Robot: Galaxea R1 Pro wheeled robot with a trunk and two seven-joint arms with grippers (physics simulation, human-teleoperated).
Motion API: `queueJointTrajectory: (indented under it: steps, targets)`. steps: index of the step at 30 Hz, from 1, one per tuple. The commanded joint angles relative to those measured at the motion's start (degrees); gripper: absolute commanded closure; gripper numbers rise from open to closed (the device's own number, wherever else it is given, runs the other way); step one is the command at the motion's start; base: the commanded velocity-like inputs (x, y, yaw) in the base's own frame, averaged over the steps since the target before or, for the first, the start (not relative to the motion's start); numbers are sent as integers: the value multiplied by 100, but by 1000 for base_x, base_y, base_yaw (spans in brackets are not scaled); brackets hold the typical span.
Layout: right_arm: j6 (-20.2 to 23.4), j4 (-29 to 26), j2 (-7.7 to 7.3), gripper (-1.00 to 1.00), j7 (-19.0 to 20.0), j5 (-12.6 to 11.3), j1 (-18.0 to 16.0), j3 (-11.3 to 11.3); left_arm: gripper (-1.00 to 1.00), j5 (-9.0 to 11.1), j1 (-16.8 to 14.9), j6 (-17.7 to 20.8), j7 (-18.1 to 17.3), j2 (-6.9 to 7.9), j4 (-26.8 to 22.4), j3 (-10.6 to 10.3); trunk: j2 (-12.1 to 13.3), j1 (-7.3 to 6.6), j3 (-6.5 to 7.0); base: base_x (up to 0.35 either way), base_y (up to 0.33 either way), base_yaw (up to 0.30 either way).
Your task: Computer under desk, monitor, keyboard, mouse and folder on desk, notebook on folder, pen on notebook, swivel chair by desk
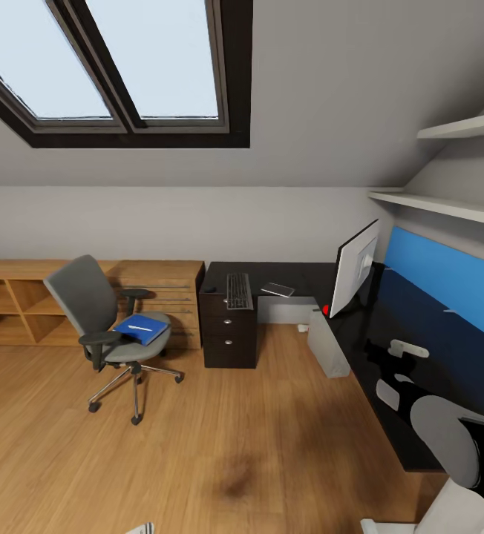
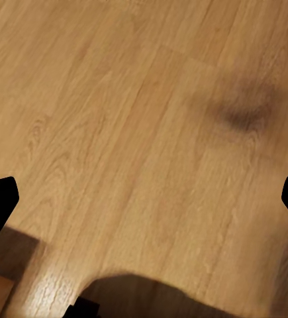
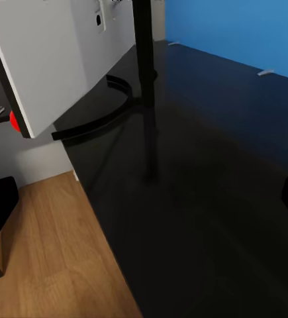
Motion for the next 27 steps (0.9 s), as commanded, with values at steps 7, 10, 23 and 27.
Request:
queueJointTrajectory:
  steps: [7, 10, 23, 27]
  targets:
    - [-240, 12, -19, -100, 9, -40, -6, 8, -100, 64, -8, -40, 45, -2, 4, -58, -7, 1, -8, 0, -5, 0]
    - [-380, 12, -19, -100, 10, -40, 14, 8, -100, 61, -8, -43, 46, -9, 4, -79, -7, 1, -8, 46, -119, 0]
    - [-418, 13, -33, -100, 2, -43, 27, 3, -100, 60, -8, -42, 44, -12, 4, -99, -7, 1, -8, 74, -50, 0]
    - [-411, 13, -36, -100, 2, -42, 27, 1, -100, 60, -8, -39, 40, -13, 4, -93, -7, 1, -8, 214, -1, 0]
